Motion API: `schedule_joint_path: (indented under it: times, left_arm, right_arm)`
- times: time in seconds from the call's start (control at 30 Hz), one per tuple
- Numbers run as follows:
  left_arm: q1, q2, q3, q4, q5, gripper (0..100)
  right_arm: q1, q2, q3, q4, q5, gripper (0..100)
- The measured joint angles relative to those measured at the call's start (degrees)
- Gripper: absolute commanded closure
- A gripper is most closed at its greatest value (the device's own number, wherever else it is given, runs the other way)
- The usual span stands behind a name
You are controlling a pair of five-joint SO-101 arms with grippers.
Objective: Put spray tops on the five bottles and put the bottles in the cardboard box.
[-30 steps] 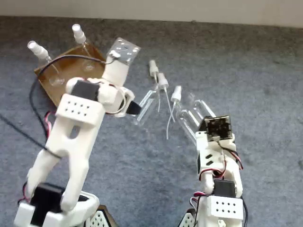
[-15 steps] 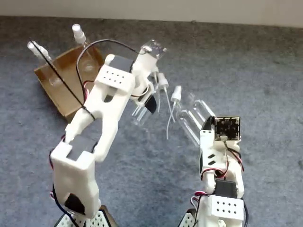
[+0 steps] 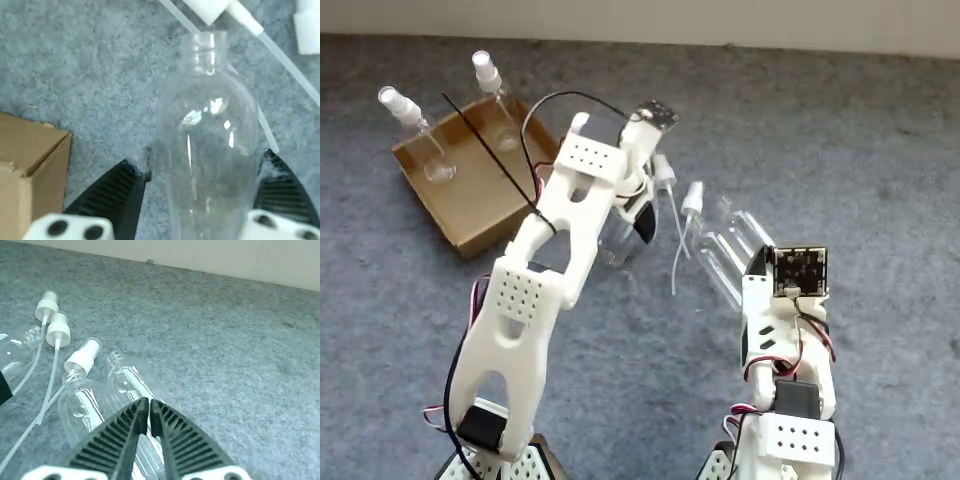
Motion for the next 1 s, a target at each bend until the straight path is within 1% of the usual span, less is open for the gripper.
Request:
schedule_joint_path:
  times: [0.1, 0.23, 0.3, 0.6, 0.77, 0.93, 1.0]
  left_arm:
    - [0.0, 3.6, -4.7, 0.5, 0.1, 73]
    - [0.0, 6.4, -8.9, 1.9, 0.0, 83]
    - [0.0, 6.9, -9.8, 2.6, 0.0, 86]
    - [0.0, 6.9, -14.8, 6.0, -0.2, 86]
    - [0.0, 6.9, -22.5, 6.3, -0.2, 86]
    - [0.0, 6.9, -33.7, 6.8, -0.2, 86]
    - [0.0, 6.8, -34.8, 6.9, -0.2, 86]
  right_arm:
    - [0.0, 0.0, 0.0, 0.0, 0.0, 99.4]
    - [0.0, 0.0, 0.0, 0.0, 0.0, 99.4]
    - [0.0, 0.0, 0.0, 0.0, 0.0, 99.4]
    - [0.0, 0.0, 0.0, 0.0, 0.0, 99.4]
    - [0.0, 0.1, 0.0, 0.0, -0.2, 99.4]
    - [0.0, 0.1, 0.0, 0.0, -0.4, 99.4]
    - [0.0, 0.1, 0.0, 0.0, -0.4, 99.4]
